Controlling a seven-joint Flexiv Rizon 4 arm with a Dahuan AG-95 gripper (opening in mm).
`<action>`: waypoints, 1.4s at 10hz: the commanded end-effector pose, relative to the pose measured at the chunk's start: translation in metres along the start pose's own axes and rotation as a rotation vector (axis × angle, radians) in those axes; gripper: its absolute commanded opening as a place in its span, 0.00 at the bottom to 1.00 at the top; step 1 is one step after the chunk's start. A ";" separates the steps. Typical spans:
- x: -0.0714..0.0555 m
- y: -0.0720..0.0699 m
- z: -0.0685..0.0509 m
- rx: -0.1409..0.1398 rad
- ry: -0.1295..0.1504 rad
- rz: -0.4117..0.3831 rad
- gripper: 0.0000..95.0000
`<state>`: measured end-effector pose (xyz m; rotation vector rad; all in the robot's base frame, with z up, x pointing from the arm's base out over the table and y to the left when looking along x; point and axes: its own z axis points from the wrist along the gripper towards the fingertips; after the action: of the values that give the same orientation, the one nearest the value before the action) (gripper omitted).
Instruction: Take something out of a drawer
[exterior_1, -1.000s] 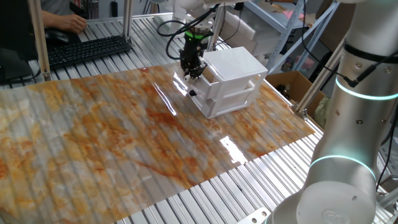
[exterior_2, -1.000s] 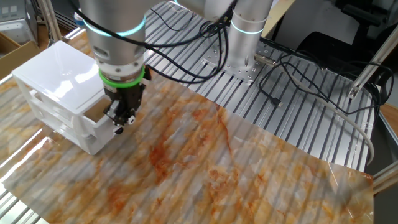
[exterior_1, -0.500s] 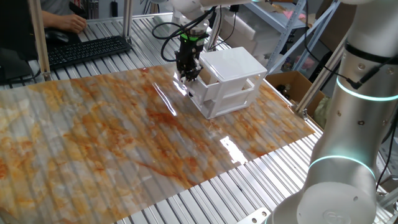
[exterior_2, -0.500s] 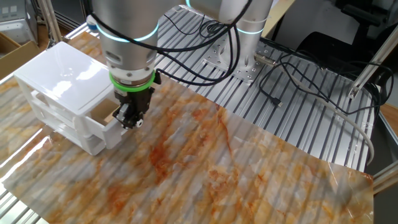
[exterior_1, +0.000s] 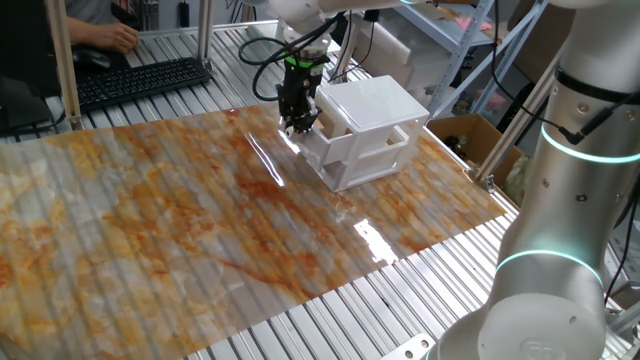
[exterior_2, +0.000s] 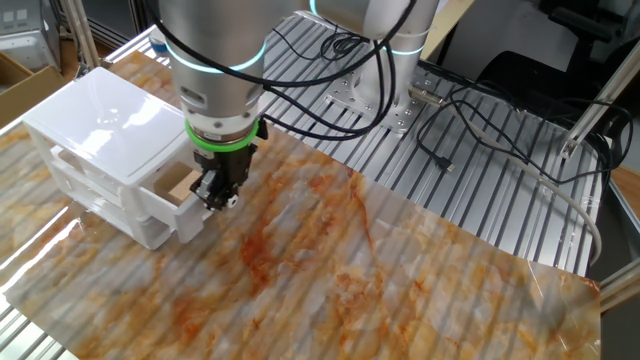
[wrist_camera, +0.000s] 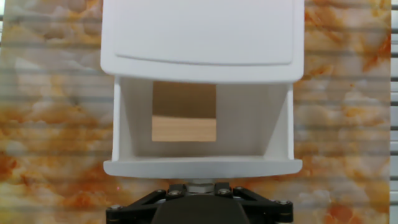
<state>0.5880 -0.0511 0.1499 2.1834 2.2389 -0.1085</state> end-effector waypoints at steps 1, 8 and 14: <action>0.005 -0.003 -0.001 -0.001 -0.005 0.008 0.00; 0.021 -0.010 0.000 -0.002 -0.003 0.028 0.00; 0.025 -0.008 0.007 -0.014 -0.002 0.007 0.20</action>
<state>0.5790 -0.0253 0.1425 2.1715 2.2284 -0.0908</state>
